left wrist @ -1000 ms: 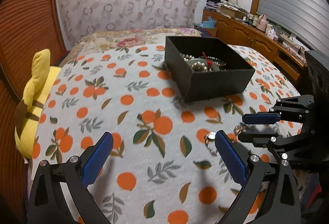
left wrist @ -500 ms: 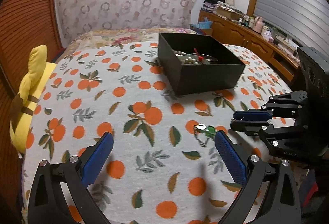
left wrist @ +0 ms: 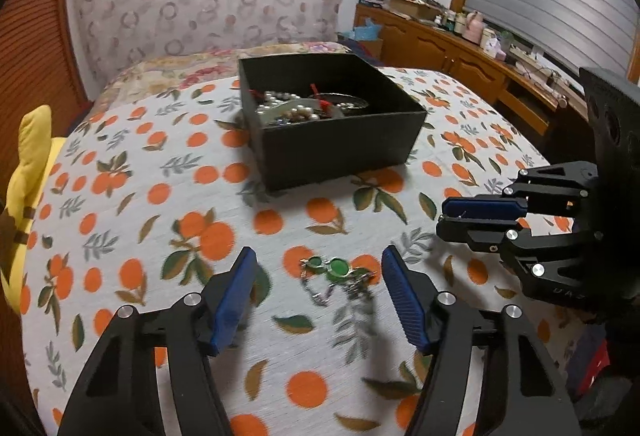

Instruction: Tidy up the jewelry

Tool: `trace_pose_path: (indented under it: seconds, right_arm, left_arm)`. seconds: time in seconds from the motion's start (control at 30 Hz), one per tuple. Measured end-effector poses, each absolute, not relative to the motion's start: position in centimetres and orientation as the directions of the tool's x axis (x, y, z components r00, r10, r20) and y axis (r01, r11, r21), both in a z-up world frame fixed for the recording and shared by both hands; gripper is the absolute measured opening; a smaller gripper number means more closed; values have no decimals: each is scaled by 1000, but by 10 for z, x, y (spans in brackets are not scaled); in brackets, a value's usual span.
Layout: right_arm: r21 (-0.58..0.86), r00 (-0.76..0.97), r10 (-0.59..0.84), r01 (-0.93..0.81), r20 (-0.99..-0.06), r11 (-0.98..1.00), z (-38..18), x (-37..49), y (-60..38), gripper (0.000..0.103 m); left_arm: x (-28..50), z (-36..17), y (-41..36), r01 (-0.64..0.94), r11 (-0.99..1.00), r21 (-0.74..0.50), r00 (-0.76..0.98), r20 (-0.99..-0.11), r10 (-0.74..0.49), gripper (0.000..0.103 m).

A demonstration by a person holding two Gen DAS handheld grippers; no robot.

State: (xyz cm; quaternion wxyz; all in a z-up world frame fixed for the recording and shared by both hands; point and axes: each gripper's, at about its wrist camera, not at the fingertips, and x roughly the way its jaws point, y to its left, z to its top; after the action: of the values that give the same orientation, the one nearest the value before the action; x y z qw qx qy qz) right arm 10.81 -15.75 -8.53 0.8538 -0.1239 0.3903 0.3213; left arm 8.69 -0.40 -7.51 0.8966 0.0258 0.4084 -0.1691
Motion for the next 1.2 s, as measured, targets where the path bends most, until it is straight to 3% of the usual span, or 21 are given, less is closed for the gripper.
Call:
trace_pose_path:
  seconds: [0.17, 0.33, 0.47, 0.67, 0.7, 1.2]
  right_arm:
    - [45, 494, 450, -635, -744, 771, -85, 107, -166, 17]
    - [50, 498, 451, -629, -741, 776, -85, 107, -172, 17]
    - [50, 499, 451, -628, -740, 777, -85, 107, -173, 17]
    - [50, 498, 451, -629, -740, 776, -85, 107, -173, 17]
    - [50, 498, 451, -628, -741, 776, -85, 107, -172, 17]
    - [50, 505, 454, -626, -734, 778, -81, 110, -173, 17]
  left_arm:
    - [88, -83, -17, 343, 937, -71, 590, -760, -273, 45]
    - [84, -88, -26, 349, 937, -24, 599, -763, -242, 42]
    - [80, -88, -27, 354, 935, -1, 604, -763, -230, 22]
    - [77, -86, -22, 361, 933, -16, 608, -754, -248, 18]
    - [76, -84, -22, 363, 932, -21, 612, -749, -255, 6]
    - [81, -65, -12, 333, 941, -60, 642, -717, -273, 3]
